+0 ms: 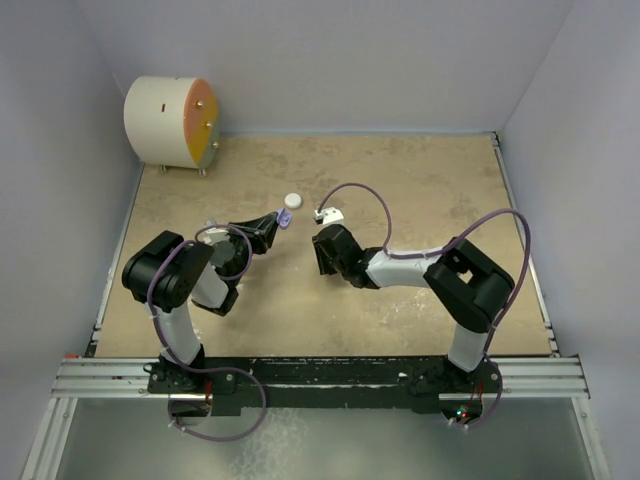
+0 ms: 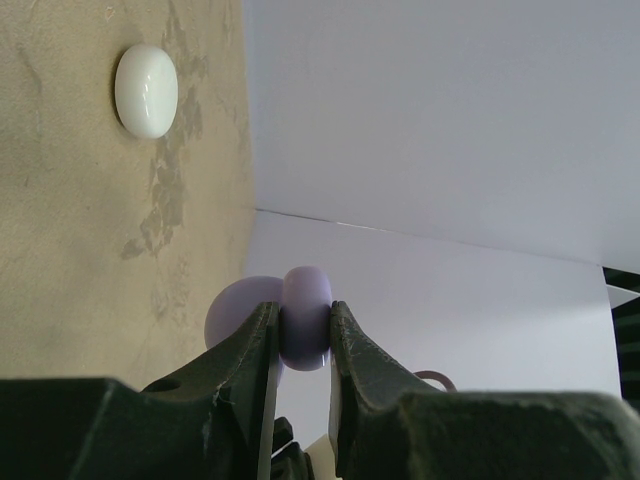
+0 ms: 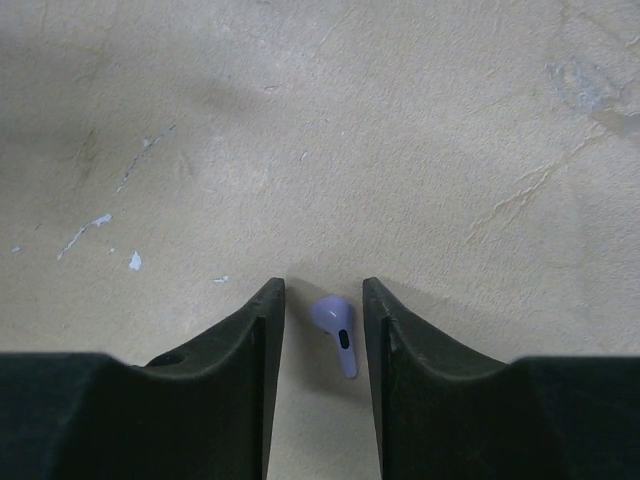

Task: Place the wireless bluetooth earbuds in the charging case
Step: Pick up the earbud from the center of the board.

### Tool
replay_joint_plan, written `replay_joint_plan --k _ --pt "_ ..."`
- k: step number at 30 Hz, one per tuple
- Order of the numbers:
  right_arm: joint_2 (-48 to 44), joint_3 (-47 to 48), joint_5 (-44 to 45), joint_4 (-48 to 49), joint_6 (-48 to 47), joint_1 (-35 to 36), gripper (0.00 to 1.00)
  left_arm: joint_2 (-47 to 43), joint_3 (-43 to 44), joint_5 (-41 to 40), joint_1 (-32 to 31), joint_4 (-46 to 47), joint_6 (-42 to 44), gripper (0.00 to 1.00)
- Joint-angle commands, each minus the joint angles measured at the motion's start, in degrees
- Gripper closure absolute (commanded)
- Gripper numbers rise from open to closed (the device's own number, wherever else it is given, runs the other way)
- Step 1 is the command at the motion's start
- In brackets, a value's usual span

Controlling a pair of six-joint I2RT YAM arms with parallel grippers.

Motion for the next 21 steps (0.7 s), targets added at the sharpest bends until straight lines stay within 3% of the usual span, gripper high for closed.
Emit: replay_joint_plan --k 1,21 --pt "3.8 -0.6 2.5 -8.8 0.8 1.5 0.62 -0.6 -0.6 -0.7 0.1 12.5 -0.3 1.0" --pt "4.1 1.0 6.3 -15.0 4.6 4.3 0.62 -0.6 -1.0 -0.6 0.1 12.5 -0.3 1.0"
